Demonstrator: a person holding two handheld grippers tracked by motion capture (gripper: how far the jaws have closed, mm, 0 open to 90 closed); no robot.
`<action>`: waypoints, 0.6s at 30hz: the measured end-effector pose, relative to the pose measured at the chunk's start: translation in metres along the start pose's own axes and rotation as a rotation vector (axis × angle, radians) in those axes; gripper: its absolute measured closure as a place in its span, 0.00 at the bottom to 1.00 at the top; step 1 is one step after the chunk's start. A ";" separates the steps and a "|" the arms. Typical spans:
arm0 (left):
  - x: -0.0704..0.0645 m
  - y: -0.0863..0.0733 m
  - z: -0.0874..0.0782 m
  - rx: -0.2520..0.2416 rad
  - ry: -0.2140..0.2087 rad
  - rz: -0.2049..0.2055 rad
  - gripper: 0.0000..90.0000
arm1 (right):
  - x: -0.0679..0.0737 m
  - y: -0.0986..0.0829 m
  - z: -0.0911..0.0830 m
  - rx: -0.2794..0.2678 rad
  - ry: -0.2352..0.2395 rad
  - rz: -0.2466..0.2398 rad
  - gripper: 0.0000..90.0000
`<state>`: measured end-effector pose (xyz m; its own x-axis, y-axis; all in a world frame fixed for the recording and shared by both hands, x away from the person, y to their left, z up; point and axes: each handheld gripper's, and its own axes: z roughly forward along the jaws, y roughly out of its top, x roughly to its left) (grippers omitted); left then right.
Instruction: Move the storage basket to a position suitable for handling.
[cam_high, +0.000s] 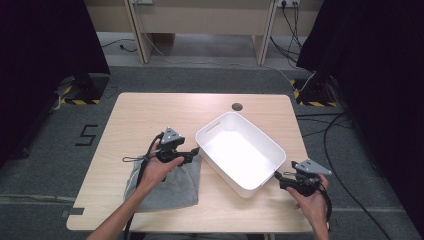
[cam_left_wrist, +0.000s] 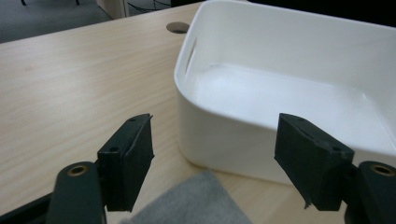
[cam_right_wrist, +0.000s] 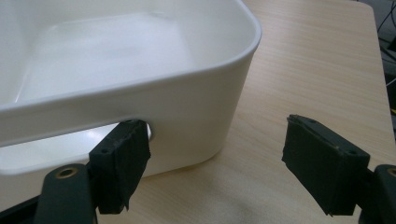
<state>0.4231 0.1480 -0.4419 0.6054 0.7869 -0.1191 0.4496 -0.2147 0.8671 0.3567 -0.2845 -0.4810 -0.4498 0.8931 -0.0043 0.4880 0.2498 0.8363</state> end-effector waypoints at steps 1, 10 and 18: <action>0.001 0.002 0.002 -0.006 0.005 -0.001 0.30 | -0.001 0.000 0.001 0.002 0.006 0.006 0.26; 0.014 0.027 0.033 0.038 0.048 -0.002 0.32 | -0.015 0.013 0.015 0.020 -0.005 -0.013 0.27; 0.029 0.021 0.043 0.084 0.090 -0.011 0.33 | -0.028 0.029 0.035 0.044 -0.042 -0.016 0.29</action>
<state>0.4788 0.1416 -0.4477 0.5401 0.8377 -0.0814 0.5118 -0.2501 0.8219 0.4101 -0.2891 -0.4758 -0.4270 0.9033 -0.0412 0.5138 0.2799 0.8110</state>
